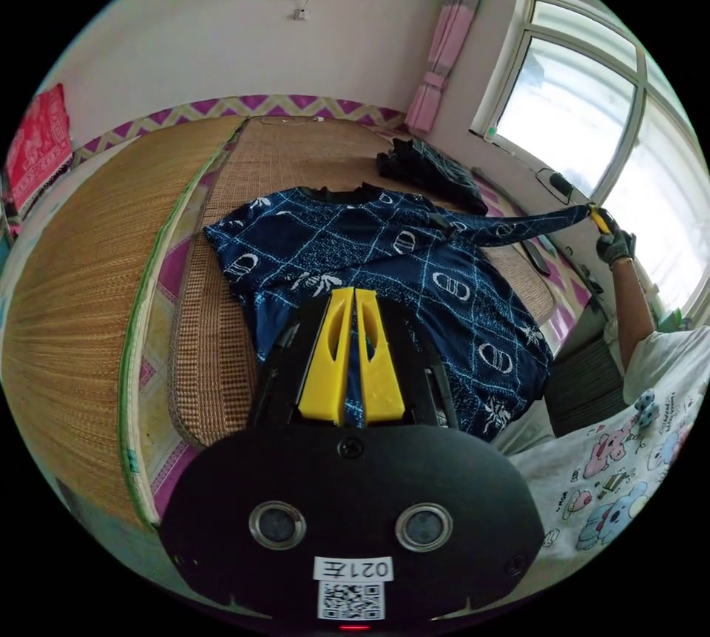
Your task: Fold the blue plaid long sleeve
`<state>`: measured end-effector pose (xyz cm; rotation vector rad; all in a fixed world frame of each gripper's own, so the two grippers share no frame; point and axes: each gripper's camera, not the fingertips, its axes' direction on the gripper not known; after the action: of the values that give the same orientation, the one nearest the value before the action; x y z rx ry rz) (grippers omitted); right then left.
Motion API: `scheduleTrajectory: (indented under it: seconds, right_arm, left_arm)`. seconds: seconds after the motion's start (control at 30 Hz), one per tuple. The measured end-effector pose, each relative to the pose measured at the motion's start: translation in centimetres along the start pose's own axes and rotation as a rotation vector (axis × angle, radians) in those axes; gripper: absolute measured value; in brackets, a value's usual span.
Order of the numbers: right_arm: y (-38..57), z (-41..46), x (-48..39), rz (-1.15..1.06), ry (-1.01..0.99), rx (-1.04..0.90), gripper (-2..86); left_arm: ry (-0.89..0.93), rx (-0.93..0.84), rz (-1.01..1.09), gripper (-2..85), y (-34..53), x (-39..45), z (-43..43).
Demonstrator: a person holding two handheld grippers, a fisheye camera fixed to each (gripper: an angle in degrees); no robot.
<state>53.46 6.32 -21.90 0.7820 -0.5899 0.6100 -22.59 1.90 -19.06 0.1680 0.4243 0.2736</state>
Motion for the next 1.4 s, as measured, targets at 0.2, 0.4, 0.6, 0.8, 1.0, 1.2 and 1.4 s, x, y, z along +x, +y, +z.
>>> scheduleTrajectory:
  seconds: [0.2, 0.4, 0.6, 0.8, 1.0, 1.2, 1.4]
  right_arm:
    - [5.7, 11.9, -20.2, -0.453, 0.013, -0.307, 0.4]
    - [19.3, 26.9, -34.4, -0.758, 0.014, -0.585, 0.3]
    - [36.4, 39.1, -39.8, -0.99, 0.056, -0.832, 0.1]
    - [43.4, 43.3, -43.7, -1.136, 0.086, -0.813, -0.1]
    - [50.4, 46.0, -51.4, -1.299, -0.011, -0.801, -0.1]
    - [60.1, 52.9, -49.8, -1.318, 0.029, -0.981, 0.2]
    - [60.8, 56.4, -47.0, -1.219, -0.015, -1.115, 4.7]
  left_arm:
    - [0.039, 0.027, -0.022, -1.0, 1.3, -1.3, -1.2]
    - [0.02, 0.037, -0.009, -1.0, 2.1, -2.3, -2.3]
    - [0.013, 0.009, -0.02, -1.0, 2.7, -4.1, -2.3]
    - [-0.03, -0.01, -0.047, -1.0, 3.2, -6.6, -2.3]
    - [-0.043, -0.006, -0.099, -1.0, 3.1, -9.2, -1.4]
    - [-0.035, -0.012, -0.129, -1.0, 2.4, -10.9, -0.2]
    - [-0.026, -0.019, -0.138, -1.0, 0.8, -12.3, 1.7]
